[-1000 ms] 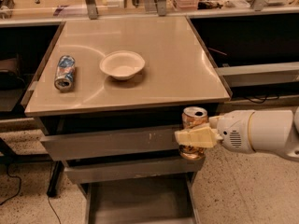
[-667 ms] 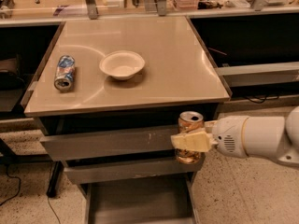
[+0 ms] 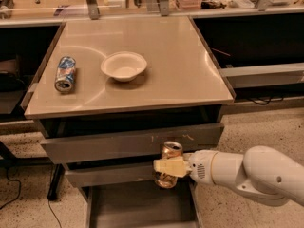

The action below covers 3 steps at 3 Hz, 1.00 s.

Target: Place orange can into bottom drawer

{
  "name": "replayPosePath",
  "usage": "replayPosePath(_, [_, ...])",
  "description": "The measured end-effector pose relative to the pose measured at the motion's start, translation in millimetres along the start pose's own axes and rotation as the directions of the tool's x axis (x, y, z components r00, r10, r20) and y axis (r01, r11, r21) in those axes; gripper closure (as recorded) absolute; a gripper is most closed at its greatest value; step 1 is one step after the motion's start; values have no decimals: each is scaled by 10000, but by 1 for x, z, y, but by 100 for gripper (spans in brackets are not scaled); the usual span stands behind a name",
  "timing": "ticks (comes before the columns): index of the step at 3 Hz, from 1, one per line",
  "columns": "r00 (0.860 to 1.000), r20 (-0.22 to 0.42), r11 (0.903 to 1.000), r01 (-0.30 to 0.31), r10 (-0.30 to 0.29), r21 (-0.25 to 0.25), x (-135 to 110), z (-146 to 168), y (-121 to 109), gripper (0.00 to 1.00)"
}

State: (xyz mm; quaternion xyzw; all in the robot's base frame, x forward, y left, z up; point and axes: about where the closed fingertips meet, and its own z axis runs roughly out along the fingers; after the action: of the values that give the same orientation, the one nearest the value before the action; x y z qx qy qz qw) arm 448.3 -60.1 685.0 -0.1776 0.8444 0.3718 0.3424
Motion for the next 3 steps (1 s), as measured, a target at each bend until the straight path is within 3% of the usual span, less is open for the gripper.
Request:
replayPosePath(1, [9903, -259, 9886, -1376, 1363, -609, 49, 47, -17, 100])
replayPosePath(2, [9903, -259, 9886, -1376, 1363, -609, 49, 47, -17, 100])
replayPosePath(3, [9816, -321, 9801, -1896, 1880, -582, 72, 62, -27, 100])
